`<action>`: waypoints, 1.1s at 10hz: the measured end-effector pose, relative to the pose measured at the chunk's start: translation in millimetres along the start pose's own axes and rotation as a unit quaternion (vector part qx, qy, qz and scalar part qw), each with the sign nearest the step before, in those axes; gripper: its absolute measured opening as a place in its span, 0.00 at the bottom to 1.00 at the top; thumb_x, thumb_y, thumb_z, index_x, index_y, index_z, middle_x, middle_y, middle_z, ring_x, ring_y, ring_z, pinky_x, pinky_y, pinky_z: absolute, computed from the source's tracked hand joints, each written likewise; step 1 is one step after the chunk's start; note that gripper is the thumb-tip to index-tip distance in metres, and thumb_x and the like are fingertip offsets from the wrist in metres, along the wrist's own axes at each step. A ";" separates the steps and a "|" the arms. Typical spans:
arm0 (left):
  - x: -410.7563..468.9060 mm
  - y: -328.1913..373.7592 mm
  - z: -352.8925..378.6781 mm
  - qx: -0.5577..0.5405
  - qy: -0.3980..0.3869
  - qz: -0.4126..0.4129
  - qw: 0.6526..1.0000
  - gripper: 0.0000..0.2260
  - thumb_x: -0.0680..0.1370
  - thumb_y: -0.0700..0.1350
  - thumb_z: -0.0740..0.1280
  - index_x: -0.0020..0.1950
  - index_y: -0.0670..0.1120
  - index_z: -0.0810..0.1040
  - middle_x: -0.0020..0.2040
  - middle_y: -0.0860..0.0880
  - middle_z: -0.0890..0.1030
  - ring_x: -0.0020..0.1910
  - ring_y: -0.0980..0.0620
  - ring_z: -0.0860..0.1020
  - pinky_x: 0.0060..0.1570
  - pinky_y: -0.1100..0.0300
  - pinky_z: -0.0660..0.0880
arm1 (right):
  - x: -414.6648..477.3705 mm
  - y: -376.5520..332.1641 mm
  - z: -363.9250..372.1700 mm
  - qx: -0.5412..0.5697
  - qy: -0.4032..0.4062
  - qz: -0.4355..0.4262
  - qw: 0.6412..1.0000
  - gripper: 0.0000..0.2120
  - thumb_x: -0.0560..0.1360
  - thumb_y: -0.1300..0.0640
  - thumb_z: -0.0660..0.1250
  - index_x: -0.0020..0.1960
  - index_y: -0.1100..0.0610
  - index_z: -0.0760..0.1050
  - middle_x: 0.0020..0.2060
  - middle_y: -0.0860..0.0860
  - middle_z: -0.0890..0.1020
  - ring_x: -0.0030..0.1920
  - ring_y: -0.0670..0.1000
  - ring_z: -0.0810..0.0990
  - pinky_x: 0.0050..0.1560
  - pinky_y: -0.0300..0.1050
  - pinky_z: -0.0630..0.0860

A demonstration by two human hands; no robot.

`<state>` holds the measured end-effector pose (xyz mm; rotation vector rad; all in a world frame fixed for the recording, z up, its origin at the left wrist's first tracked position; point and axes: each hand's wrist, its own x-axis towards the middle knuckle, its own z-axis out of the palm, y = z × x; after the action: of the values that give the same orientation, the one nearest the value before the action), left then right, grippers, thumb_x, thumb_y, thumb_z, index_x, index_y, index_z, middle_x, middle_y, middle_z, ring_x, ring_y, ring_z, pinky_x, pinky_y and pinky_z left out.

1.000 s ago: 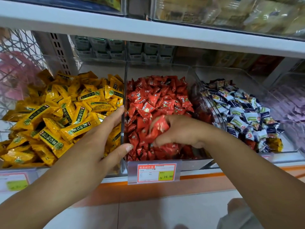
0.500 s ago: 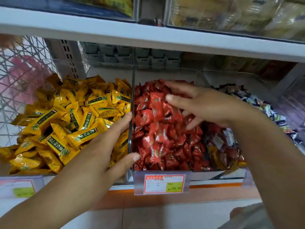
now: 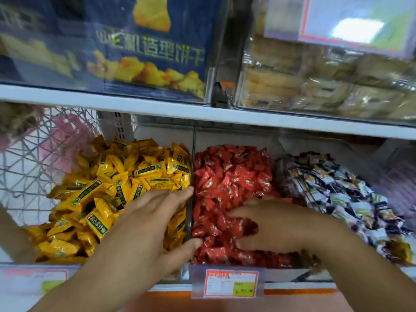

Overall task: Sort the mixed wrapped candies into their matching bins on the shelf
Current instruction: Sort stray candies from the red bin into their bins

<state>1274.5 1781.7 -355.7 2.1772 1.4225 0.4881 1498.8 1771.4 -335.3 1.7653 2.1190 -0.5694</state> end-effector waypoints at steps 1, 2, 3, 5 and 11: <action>-18.6 -17.7 1.0 0.085 0.012 0.080 0.993 0.35 0.68 0.73 0.58 0.73 0.67 0.55 0.71 0.71 0.60 0.73 0.68 0.51 0.70 0.58 0.58 | -16.3 -4.7 -13.9 0.047 0.045 0.026 0.998 0.26 0.73 0.32 0.62 0.69 0.36 0.66 0.71 0.42 0.68 0.69 0.46 0.67 0.66 0.41 0.66; -22.1 -19.5 5.0 0.127 0.026 0.092 0.987 0.37 0.67 0.74 0.49 0.73 0.69 0.41 0.72 0.74 0.45 0.73 0.67 0.36 0.74 0.60 0.47 | 13.3 -21.7 -11.3 0.060 0.195 -0.023 0.979 0.23 0.75 0.36 0.61 0.69 0.39 0.68 0.71 0.44 0.68 0.72 0.49 0.63 0.70 0.47 0.63; -22.9 -18.2 4.1 0.125 0.040 0.100 0.986 0.36 0.68 0.74 0.47 0.73 0.69 0.39 0.73 0.73 0.44 0.73 0.66 0.34 0.73 0.61 0.44 | 50.4 -43.6 7.9 0.041 0.209 -0.069 0.975 0.26 0.79 0.41 0.59 0.75 0.44 0.61 0.78 0.46 0.54 0.77 0.53 0.46 0.76 0.58 0.48; -25.5 -26.2 6.1 0.117 0.046 0.099 0.987 0.37 0.64 0.81 0.40 0.70 0.74 0.34 0.73 0.73 0.44 0.72 0.68 0.34 0.70 0.61 0.43 | 50.3 -29.5 11.6 -0.057 0.083 -0.050 0.994 0.18 0.81 0.46 0.52 0.69 0.46 0.70 0.75 0.45 0.57 0.76 0.53 0.50 0.73 0.62 0.52; -19.1 -18.7 15.3 0.052 0.077 0.095 0.991 0.31 0.68 0.72 0.45 0.70 0.74 0.39 0.60 0.82 0.45 0.68 0.75 0.37 0.64 0.72 0.35 | 110.2 -30.9 -6.6 0.033 0.277 0.037 0.960 0.26 0.79 0.43 0.59 0.75 0.46 0.61 0.76 0.49 0.60 0.76 0.57 0.53 0.74 0.63 0.52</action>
<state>1261.3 1767.4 -379.5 2.4173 1.3514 0.6780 1448.4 1864.1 -380.3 2.2323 2.3846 -0.1267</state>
